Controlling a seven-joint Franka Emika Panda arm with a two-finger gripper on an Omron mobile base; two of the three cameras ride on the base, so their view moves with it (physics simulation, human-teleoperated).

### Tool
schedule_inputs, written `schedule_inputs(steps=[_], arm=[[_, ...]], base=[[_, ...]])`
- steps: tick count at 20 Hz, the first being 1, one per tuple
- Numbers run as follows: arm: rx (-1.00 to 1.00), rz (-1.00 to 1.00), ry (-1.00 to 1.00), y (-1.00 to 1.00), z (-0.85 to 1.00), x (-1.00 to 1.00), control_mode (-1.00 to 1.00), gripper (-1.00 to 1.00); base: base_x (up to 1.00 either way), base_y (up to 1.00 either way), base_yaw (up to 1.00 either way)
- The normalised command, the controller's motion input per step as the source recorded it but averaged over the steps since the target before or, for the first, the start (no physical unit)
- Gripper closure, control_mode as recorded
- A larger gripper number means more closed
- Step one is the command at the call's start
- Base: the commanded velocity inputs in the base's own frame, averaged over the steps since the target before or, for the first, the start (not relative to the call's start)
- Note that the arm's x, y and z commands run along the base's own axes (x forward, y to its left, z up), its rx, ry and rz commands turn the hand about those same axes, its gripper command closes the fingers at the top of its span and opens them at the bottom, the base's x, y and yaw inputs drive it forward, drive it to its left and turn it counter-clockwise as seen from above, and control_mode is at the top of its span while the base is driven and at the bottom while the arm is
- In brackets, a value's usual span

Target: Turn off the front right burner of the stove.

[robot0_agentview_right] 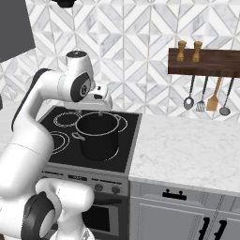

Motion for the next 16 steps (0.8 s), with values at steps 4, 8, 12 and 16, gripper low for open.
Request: schedule_inputs(steps=[4, 8, 12, 16], arm=[[0.0, 0.0, 0.0, -0.01, 0.0, 0.0, -1.0, -1.0], [0.0, 0.0, 0.0, -0.02, 0.0, 0.0, 1.0, -1.0], [0.0, 0.0, 0.0, 0.0, 0.0, 0.0, 1.0, -1.0], [0.0, 0.0, 0.0, 0.0, 0.0, 0.0, 1.0, -1.0]], base=[[0.0, 0.0, 0.0], [0.0, -0.16, 0.0], [0.0, -0.28, 0.0], [0.0, -0.37, 0.0]])
